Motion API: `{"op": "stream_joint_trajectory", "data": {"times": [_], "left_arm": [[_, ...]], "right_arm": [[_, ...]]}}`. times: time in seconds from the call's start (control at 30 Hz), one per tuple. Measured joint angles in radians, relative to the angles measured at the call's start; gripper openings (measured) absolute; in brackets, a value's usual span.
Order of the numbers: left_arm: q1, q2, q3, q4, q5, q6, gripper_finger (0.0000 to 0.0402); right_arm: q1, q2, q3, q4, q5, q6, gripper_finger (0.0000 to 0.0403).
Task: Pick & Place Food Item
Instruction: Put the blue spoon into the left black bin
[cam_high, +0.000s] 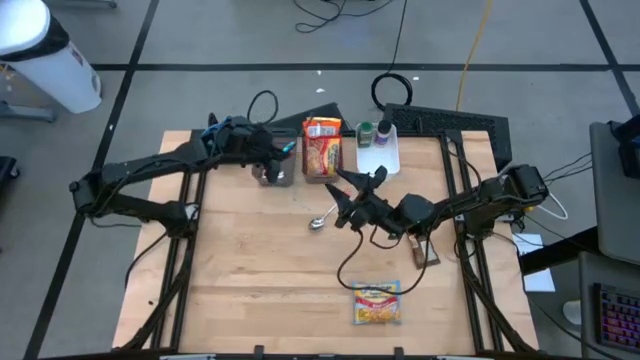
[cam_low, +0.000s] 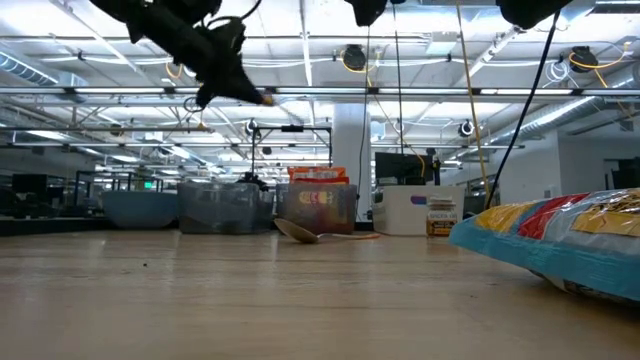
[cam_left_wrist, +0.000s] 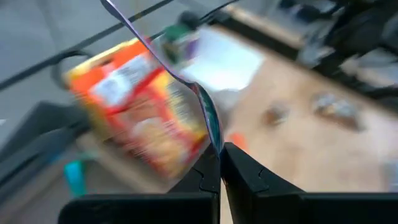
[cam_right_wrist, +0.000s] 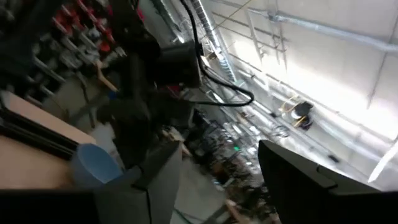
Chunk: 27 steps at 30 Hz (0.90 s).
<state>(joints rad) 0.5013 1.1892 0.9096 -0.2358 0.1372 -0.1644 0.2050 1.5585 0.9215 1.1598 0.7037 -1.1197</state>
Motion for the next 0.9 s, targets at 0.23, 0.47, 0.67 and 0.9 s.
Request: {"op": "stream_joint_trajectory", "data": {"times": [0.23, 0.47, 0.67, 0.9], "left_arm": [[0.051, -0.005, 0.004, -0.172, -0.198, 0.144, 0.0006], [0.024, -0.005, 0.099, -0.432, -0.423, 0.208, 0.0006], [0.000, 0.029, 0.156, -0.549, -0.457, 0.183, 0.0006], [-0.026, 0.160, 0.181, -0.625, -0.473, 0.124, 0.0006]], "right_arm": [[-0.007, -0.001, 0.001, -0.130, -0.178, 0.349, 0.0198], [-0.089, -0.001, 0.001, -0.247, -0.366, 0.728, 0.0196], [-0.187, -0.001, -0.010, -0.309, -0.546, 0.992, 0.0196], [-0.259, -0.001, -0.158, -0.096, -0.704, 1.134, 0.0196]]}}
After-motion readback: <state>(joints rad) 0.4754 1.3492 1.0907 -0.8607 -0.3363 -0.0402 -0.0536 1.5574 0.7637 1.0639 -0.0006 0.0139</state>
